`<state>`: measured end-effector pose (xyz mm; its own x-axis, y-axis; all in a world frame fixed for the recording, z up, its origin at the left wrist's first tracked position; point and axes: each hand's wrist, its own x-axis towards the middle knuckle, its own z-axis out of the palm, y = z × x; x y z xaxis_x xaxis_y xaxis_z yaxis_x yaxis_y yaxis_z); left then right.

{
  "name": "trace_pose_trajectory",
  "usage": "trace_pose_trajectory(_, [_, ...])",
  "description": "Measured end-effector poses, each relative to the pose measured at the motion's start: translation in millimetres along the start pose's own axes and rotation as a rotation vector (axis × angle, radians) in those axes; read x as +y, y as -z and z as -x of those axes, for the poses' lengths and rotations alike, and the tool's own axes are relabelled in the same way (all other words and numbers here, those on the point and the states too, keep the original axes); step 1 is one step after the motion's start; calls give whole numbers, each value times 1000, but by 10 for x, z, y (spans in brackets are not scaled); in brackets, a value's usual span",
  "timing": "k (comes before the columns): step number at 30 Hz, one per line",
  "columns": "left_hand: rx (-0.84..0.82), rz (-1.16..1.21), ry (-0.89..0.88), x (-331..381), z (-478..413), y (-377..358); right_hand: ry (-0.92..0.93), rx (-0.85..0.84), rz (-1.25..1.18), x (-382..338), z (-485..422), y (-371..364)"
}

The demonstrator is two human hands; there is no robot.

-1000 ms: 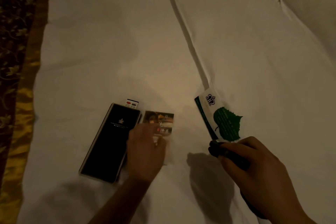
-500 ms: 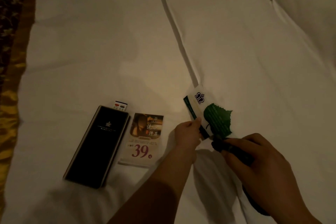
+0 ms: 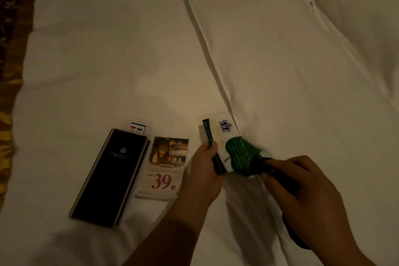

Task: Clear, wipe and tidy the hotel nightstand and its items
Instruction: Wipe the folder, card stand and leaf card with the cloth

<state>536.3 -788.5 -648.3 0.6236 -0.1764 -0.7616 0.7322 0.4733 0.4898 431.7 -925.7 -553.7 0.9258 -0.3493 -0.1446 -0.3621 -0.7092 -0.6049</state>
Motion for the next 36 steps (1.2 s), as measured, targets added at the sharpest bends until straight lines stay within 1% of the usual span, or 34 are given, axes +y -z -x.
trace_pose_trajectory(3, [23,-15,-42,-96,307,167,26,-17,10,-49,46,-20])
trace_pose_trajectory(8, [-38,-24,-21,-168,573,296,80,-94,80,-141,162,-164])
trace_pose_trajectory(13, [-87,-104,21,-116,658,308,135,-246,224,-151,147,-286])
trace_pose_trajectory(14, [-97,-114,31,-101,673,318,135,-231,231,-137,111,-294])
trace_pose_trajectory(18, [-129,-183,10,-54,676,359,86,-59,220,-128,-108,-269])
trace_pose_trajectory(21, [-152,-227,3,-26,654,347,111,37,153,-232,-292,-297])
trace_pose_trajectory(23, [-167,-248,-8,-14,657,313,117,84,153,-291,-412,-349])
trace_pose_trajectory(25, [-178,-245,-5,0,664,282,101,69,152,-334,-445,-411])
trace_pose_trajectory(30, [-197,-159,32,71,641,342,173,-124,67,-344,-114,-535])
trace_pose_trajectory(31, [-201,-143,47,70,639,367,151,-127,35,-321,-97,-529])
trace_pose_trajectory(33, [-210,-141,60,60,647,393,114,-58,-20,-291,-160,-507])
trace_pose_trajectory(35, [-216,-159,46,47,667,404,96,20,-38,-309,-277,-494])
trace_pose_trajectory(36, [-220,-166,38,49,673,411,93,18,-30,-332,-315,-499])
